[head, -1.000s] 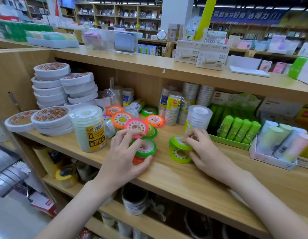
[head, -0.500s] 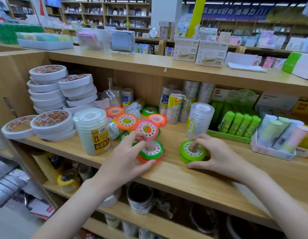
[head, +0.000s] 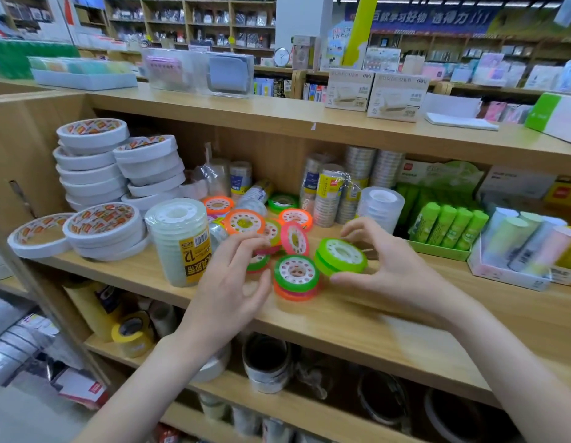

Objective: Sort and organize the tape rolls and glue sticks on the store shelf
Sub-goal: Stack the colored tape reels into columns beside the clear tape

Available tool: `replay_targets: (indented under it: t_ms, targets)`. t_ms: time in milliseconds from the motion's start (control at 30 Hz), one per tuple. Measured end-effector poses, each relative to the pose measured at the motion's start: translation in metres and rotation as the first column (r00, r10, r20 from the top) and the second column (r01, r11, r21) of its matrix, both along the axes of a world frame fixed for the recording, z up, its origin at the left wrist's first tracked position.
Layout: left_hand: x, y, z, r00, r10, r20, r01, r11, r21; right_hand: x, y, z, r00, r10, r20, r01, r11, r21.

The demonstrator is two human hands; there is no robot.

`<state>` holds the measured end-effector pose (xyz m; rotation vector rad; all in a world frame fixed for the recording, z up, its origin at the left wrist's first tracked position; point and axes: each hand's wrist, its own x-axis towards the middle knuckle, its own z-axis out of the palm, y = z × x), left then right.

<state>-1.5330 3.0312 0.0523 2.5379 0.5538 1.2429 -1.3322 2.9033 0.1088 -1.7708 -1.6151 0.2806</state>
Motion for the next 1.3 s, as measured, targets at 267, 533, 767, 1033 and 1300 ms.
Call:
replay_targets:
  t_ms: [267,533,767,1033,1300]
  targets:
    - [-0.016,0.011,-0.014,0.98,0.107,-0.168,-0.104,0.994,0.026,-0.043,0.038,-0.034,0.976,0.034,0.215,-0.034,0.999,-0.004]
    - [-0.013,0.013,-0.011,0.981,0.121,-0.152,-0.113,0.992,0.062,-0.011,0.014,-0.026,0.919,-0.135,0.372,0.171,0.983,-0.065]
    - [0.015,0.014,0.004,0.894,0.375,-0.246,-0.299,0.908,0.294,-0.009,0.013,-0.005,0.741,-0.301,0.6,0.225,0.953,0.201]
    - [0.011,0.022,0.0,0.896,0.33,-0.298,-0.228,0.916,0.33,-0.011,0.093,0.017,0.831,0.18,0.526,0.082,0.896,-0.436]
    - [0.01,0.024,0.01,0.858,0.399,-0.324,-0.259,0.88,0.398,-0.004,0.098,0.024,0.89,0.149,0.431,0.047,0.91,-0.412]
